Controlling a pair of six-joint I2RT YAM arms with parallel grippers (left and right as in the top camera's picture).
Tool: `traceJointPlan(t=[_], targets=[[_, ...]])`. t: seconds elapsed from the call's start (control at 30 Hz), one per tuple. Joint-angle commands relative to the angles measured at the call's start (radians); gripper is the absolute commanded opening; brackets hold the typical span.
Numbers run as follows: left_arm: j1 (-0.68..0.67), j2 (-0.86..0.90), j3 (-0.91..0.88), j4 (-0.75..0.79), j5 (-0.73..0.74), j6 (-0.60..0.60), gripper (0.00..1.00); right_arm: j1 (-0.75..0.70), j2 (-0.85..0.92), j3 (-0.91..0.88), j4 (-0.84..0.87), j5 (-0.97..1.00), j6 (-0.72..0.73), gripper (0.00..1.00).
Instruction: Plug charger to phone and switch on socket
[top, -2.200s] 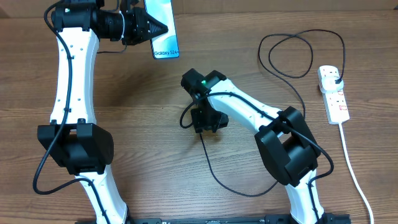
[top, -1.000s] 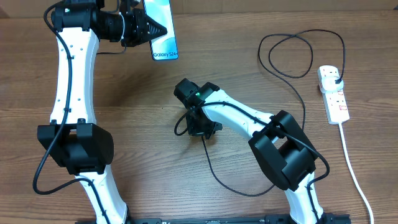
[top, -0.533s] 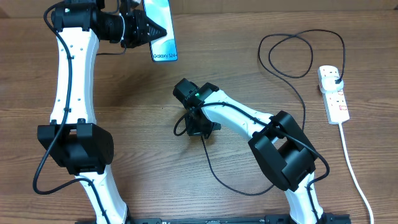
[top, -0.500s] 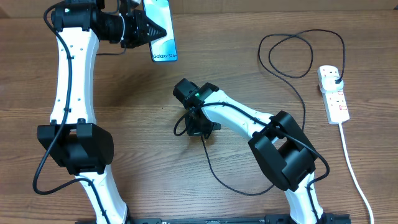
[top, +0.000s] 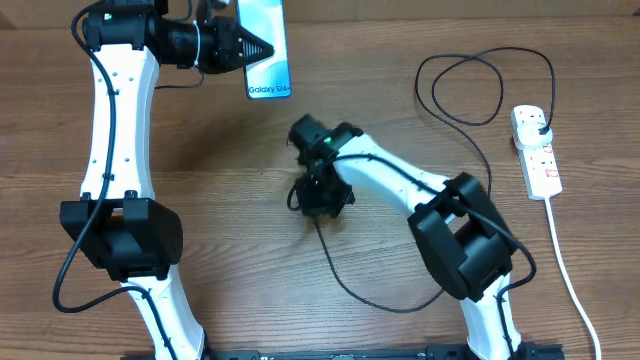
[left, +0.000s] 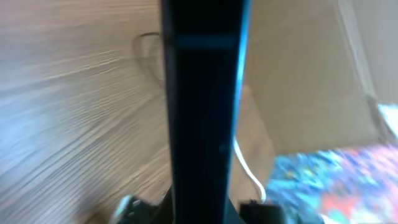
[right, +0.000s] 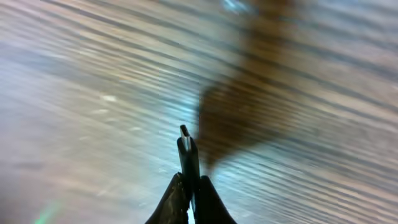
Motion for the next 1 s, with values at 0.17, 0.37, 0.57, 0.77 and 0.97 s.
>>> traceJointPlan(t=[0.17, 0.37, 0.57, 0.77, 0.97], targets=[[-0.003, -0.008, 0.013, 0.107, 0.513, 0.116, 0.04, -0.211, -0.28, 0.051, 0.014, -0.616, -0.259, 0.04], [-0.005, -0.008, 0.013, 0.107, 0.513, 0.069, 0.04, -0.292, -0.38, 0.051, 0.063, -0.745, -0.258, 0.04], [-0.005, -0.008, 0.013, 0.098, 0.513, 0.052, 0.04, -0.296, -0.409, 0.051, 0.078, -0.771, -0.258, 0.04], [-0.007, -0.008, 0.013, 0.09, 0.513, 0.053, 0.04, -0.297, -0.442, 0.053, 0.14, -0.774, -0.21, 0.04], [-0.025, -0.008, 0.013, 0.08, 0.501, 0.053, 0.04, -0.297, -0.479, 0.053, 0.218, -0.735, -0.141, 0.04]])
